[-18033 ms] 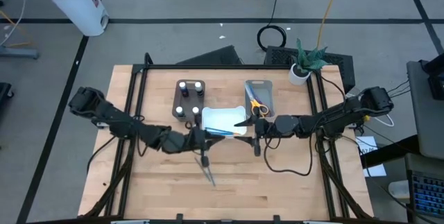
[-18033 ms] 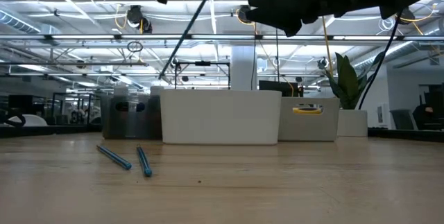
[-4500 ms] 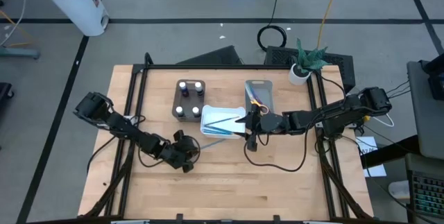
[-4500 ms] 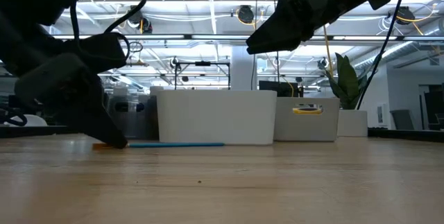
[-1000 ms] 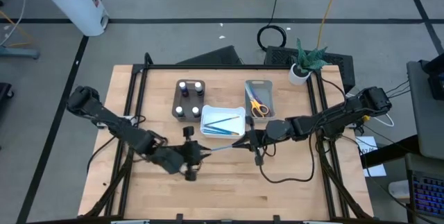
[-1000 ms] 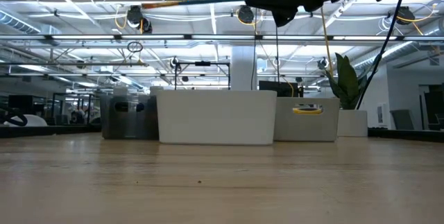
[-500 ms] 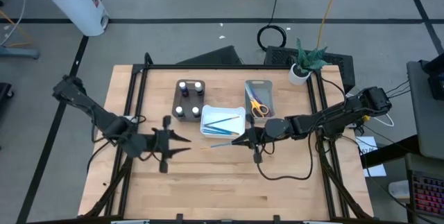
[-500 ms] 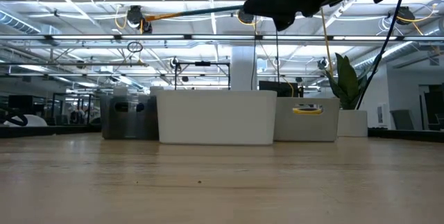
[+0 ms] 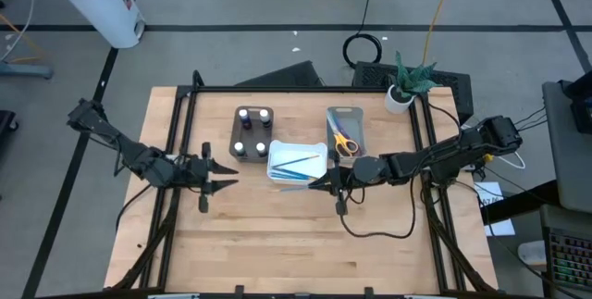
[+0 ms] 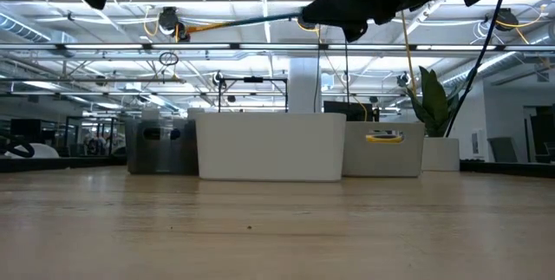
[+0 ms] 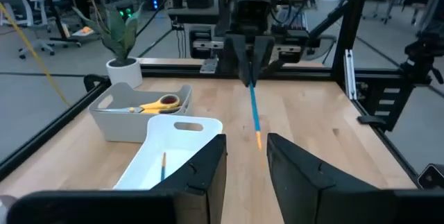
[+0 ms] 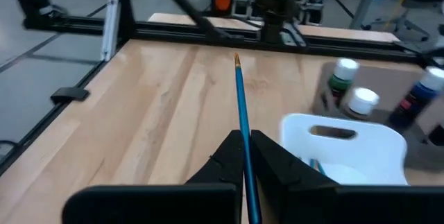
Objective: Pick & Place Paint Supplies
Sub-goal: Put the blue paint brush into the white bin
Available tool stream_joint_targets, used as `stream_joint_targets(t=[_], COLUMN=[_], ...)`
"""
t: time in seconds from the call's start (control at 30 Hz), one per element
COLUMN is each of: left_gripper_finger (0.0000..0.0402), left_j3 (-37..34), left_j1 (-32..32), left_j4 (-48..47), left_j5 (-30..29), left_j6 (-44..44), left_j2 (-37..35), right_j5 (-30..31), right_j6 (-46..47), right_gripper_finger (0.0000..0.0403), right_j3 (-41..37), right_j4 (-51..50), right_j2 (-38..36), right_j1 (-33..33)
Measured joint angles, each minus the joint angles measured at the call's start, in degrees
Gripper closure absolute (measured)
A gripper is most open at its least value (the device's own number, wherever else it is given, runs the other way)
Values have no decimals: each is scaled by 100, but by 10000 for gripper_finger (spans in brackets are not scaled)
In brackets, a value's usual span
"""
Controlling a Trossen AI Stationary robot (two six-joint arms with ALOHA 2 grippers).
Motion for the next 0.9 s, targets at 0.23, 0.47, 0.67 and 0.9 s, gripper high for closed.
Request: stream_joint_targets(t=[0.23,0.47,0.67,0.9], left_gripper_finger=[289,289,289,289], left_j3=[-668,-1131,-1222,-1226], left_j1=[0,0,0,2], left_j4=[6,38,49,47], left_j5=[-17,-57,-76,-170], left_j6=[-282,-589,-584,-591], left_j2=[-720,-1137,-1208,-1204], right_j5=[-5,0,1,2], right_j6=[294,559,706,968], right_gripper_finger=[402,402,402,402], right_j3=[-604,-1477,-1990,-2470], right_j4=[385,1163,1406,1821], right_j2=[-451,-1144,-1600,-1785], right_j1=[-305,-615,-895,-1236])
